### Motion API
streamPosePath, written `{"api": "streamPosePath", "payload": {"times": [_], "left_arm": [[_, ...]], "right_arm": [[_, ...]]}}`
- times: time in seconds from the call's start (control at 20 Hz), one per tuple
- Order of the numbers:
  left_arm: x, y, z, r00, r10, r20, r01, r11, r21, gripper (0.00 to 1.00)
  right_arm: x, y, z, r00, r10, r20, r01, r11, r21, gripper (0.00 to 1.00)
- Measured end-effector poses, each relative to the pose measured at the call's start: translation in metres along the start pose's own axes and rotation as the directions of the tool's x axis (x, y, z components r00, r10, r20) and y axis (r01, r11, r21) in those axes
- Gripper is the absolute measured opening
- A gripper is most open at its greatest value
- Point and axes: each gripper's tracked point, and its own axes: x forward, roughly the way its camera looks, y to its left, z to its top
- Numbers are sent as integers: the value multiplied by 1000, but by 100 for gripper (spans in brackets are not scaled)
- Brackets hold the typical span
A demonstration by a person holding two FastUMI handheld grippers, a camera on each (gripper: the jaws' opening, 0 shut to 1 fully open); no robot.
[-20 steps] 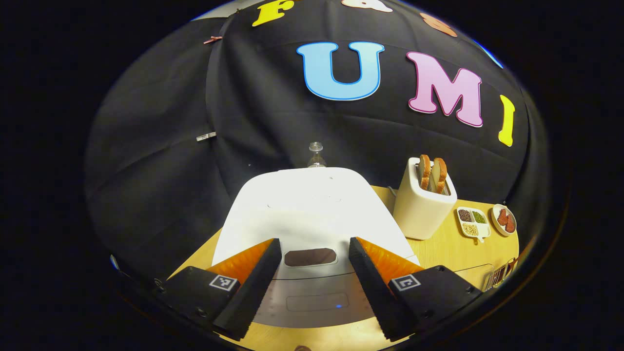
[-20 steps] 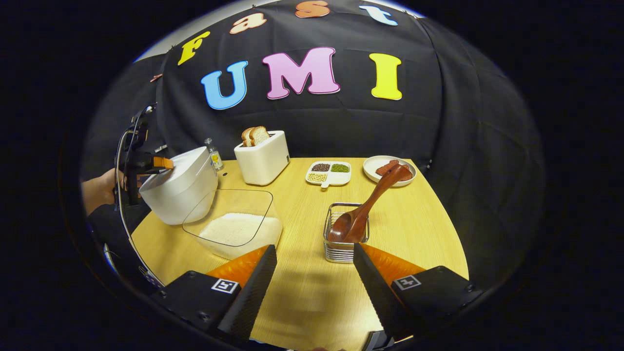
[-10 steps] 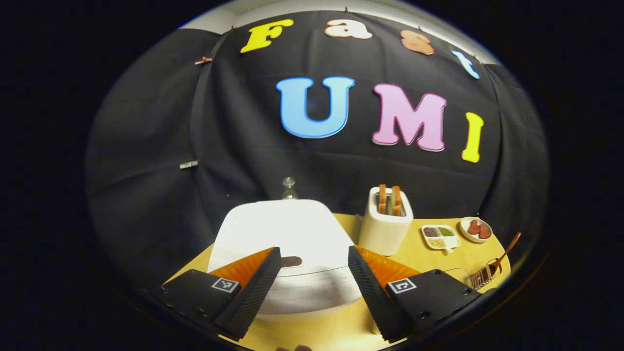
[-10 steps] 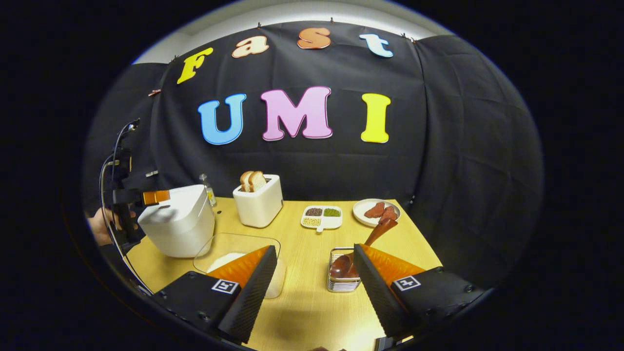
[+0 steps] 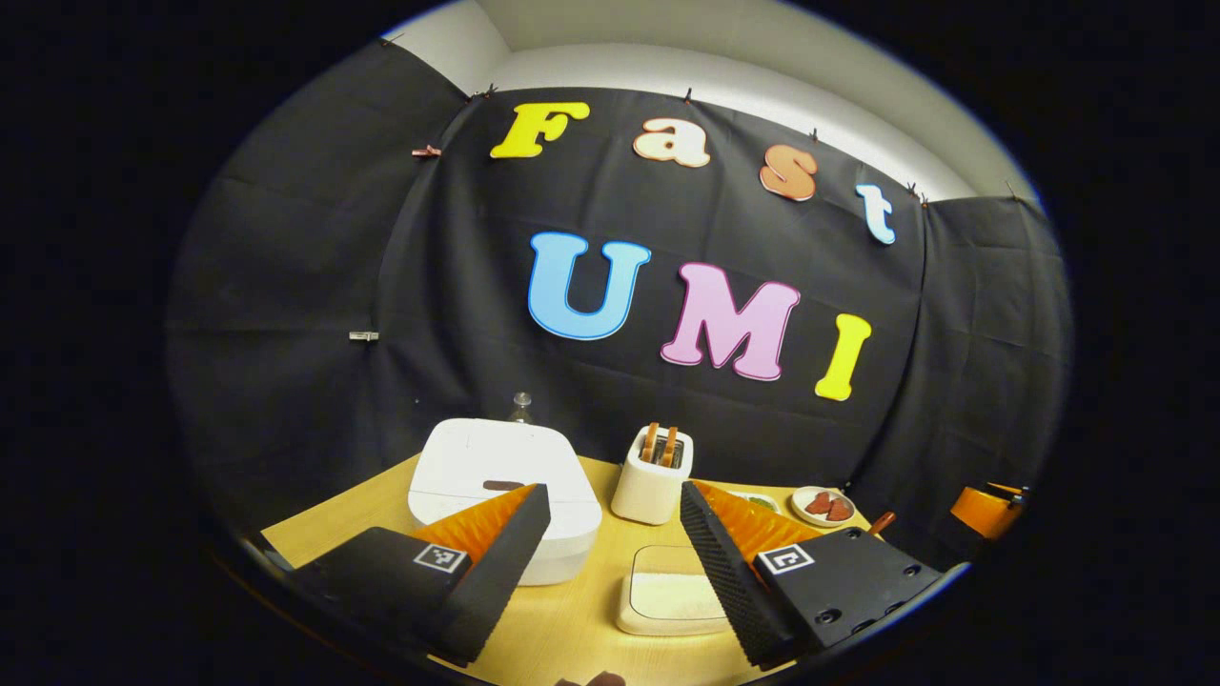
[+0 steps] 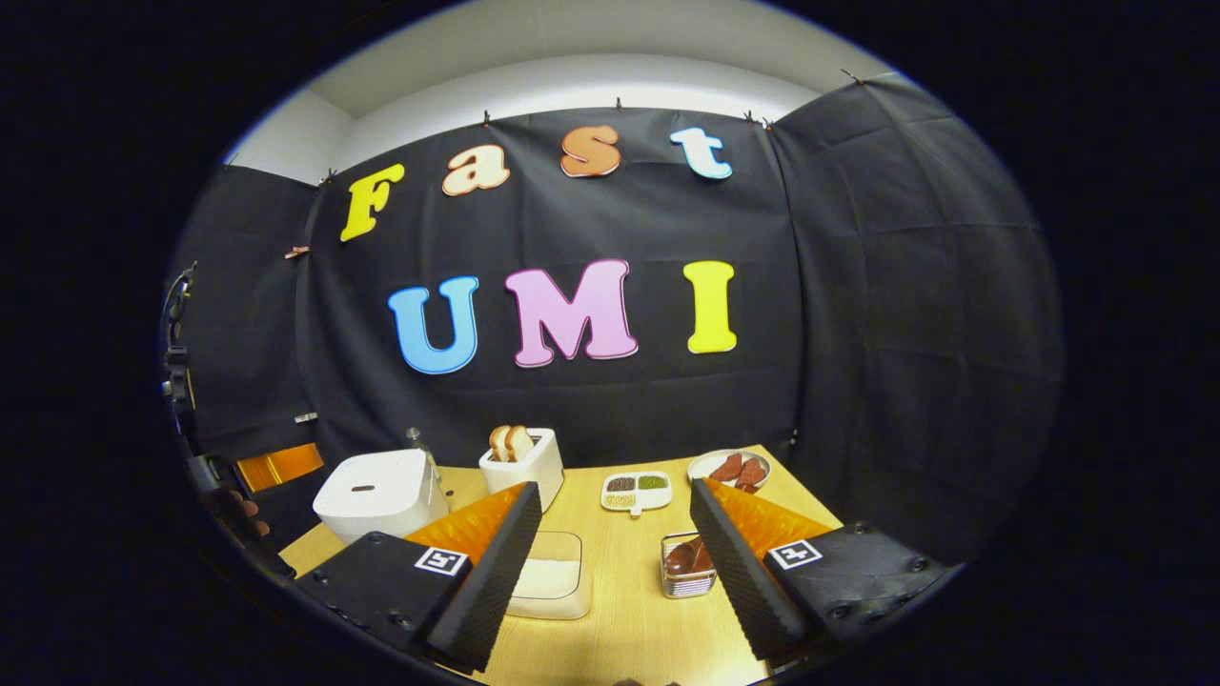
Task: Close the left gripper, press the button to open the rice cooker; take a wooden spoon from the chopstick holder with the right hand, scoop a spoonful of rice and pour it into the rice cooker, then put the wooden spoon back into the chopstick holder.
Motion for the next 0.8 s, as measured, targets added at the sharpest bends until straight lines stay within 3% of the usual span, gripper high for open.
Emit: {"api": "streamPosePath", "payload": {"times": [0.2,0.4,0.8], "left_arm": [[-53,3,0,1000,10,8,-10,998,59,95],[-91,5,-10,1000,3,-22,-2,997,80,95],[-100,11,-5,1000,9,-8,-7,988,154,95]], "right_arm": [[-35,-5,22,998,-9,55,11,999,-43,98],[-68,-12,17,998,-41,50,42,999,-17,98],[-86,-30,-4,998,-60,-23,62,992,110,98]]}}
